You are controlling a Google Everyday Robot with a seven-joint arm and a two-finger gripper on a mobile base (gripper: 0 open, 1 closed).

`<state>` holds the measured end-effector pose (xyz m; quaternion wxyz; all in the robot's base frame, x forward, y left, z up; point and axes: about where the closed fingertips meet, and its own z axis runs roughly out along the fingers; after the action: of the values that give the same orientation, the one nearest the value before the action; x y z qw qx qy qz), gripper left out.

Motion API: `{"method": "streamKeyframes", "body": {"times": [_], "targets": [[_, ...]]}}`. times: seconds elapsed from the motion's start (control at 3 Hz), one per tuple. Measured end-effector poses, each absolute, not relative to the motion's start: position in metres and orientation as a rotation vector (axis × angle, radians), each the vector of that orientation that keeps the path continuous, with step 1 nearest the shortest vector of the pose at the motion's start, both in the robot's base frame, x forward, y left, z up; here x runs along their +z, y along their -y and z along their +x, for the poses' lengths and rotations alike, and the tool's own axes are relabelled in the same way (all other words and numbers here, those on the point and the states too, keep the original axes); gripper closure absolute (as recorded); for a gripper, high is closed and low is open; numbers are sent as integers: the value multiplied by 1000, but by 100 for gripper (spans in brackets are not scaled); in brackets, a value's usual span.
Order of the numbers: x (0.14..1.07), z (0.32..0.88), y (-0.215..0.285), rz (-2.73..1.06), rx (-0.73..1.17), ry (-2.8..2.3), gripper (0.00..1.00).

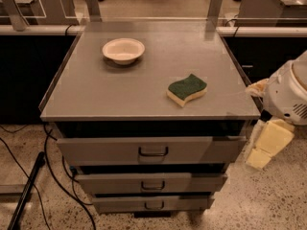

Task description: Open top drawer

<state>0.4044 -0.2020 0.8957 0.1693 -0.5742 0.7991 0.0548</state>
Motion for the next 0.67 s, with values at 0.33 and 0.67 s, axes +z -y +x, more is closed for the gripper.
{"method": "streamKeyframes", "body": {"times": [0.33,0.67], "targets": [[865,391,193,-1615,246,-2303,0],[861,389,193,-1619,257,-2312,0]]}}
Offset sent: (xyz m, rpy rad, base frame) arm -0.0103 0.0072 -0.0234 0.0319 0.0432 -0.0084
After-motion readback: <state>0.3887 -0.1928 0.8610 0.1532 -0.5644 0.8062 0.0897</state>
